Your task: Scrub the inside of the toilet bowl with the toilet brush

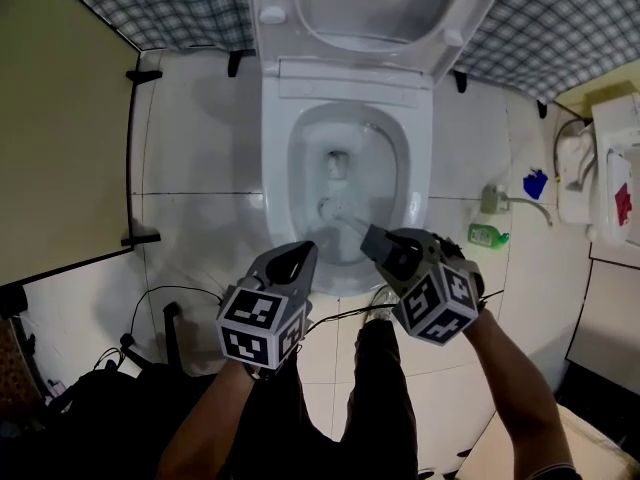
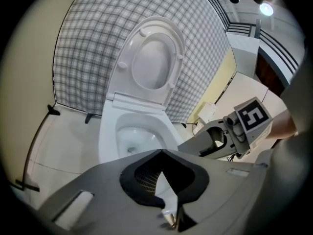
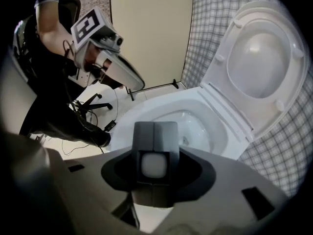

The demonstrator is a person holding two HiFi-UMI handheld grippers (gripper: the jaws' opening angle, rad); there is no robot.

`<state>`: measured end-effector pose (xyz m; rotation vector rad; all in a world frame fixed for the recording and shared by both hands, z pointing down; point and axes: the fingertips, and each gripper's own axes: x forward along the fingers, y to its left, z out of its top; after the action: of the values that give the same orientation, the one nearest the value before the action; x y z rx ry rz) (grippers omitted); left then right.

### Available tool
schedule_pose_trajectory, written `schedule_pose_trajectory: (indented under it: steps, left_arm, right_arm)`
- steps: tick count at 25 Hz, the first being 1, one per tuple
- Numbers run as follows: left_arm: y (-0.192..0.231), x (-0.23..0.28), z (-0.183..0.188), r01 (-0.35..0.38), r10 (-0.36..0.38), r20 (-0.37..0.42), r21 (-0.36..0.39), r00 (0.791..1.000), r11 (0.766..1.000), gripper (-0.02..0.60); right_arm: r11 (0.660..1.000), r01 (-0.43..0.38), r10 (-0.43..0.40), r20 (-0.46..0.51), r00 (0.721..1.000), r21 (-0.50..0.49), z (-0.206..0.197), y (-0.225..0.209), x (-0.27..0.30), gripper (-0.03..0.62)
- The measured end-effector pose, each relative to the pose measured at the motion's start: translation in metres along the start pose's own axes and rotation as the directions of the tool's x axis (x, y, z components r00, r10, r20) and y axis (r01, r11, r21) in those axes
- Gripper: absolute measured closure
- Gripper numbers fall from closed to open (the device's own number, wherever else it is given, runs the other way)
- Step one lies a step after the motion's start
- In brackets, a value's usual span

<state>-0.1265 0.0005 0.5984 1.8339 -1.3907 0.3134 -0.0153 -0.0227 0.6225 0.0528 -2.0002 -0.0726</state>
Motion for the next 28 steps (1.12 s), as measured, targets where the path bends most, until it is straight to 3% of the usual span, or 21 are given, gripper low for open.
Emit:
schedule_pose_trajectory:
  steps: [5,8,11,14,17,21,28]
  left_arm:
    - [-0.021,-0.017,0.002,0.003,-0.003,0.001,0.004,1.000,1.000,0.571]
    - [-0.033,-0.027,0.013,0.001,-0.001,0.017,0.014,1.000,1.000,0.572]
    - [-0.046,-0.041,0.029,-0.007,0.006,0.042,0.014,0.999,1.000,0.572]
    - [-0.055,-0.054,0.048,-0.013,0.011,0.073,0.022,0.997,1.000,0.572]
    - [-0.060,-0.065,0.065,-0.020,0.015,0.102,0.042,0.995,0.999,0.572]
    - [-0.072,-0.072,0.087,-0.019,0.008,0.149,0.074,0.989,0.997,0.572]
    - [-0.119,-0.054,0.098,0.047,-0.063,0.115,0.144,0.991,0.988,0.572]
  right_arm:
    - [0.996,-0.089,0.089,-0.012,0.996,0.030,-0.003,0.037,-0.029,0.401]
    - [0.992,-0.101,0.102,-0.002,0.995,0.076,0.002,0.044,-0.038,0.401]
    - [0.977,-0.034,0.024,0.053,0.998,0.208,0.009,0.033,-0.050,0.402]
    - [0.931,0.031,-0.073,0.102,0.992,0.364,0.010,0.018,-0.069,0.402]
    - [0.887,0.062,-0.148,0.155,0.977,0.457,0.016,0.005,-0.094,0.402]
    - [0.830,0.076,-0.252,0.250,0.935,0.553,0.020,-0.017,-0.140,0.402]
    - [0.674,0.026,-0.449,0.381,0.808,0.739,-0.011,-0.059,-0.233,0.404]
